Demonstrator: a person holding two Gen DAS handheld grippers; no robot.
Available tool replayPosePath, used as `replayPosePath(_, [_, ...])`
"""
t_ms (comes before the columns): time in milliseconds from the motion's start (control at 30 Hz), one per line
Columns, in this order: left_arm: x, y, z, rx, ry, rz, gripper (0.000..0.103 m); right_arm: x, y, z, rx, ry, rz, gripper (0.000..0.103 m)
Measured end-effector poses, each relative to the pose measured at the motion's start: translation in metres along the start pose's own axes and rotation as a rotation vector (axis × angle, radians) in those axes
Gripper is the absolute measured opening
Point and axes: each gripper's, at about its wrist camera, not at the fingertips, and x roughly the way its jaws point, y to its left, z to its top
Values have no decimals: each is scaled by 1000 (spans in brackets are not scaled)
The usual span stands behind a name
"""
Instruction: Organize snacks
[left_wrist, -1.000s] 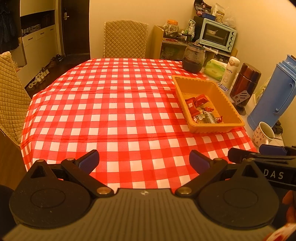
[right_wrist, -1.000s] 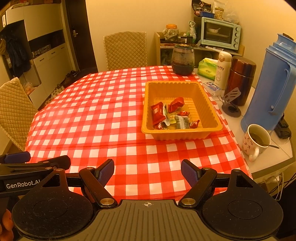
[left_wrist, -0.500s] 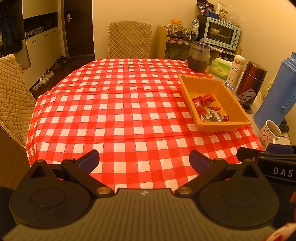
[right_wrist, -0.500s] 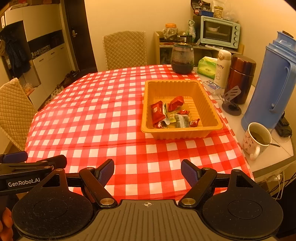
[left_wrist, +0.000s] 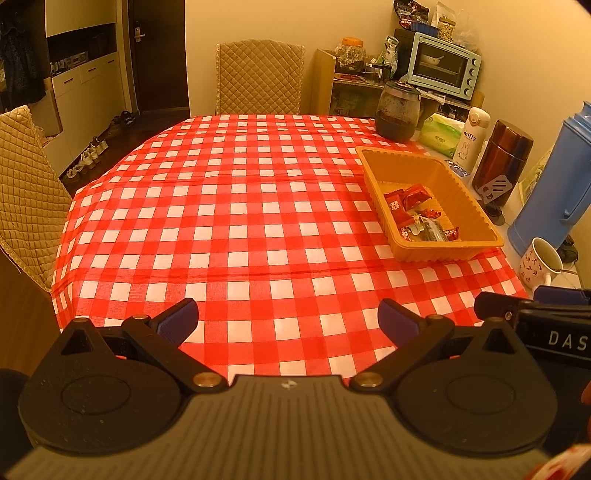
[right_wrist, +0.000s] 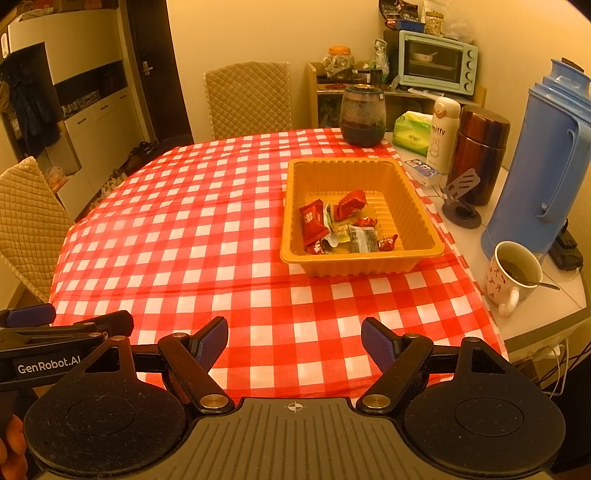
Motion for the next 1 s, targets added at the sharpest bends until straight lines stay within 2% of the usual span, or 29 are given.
replayPosePath(1000, [0,1,0,-1,0,-2,103,1,0,-2,3,-1,2,79])
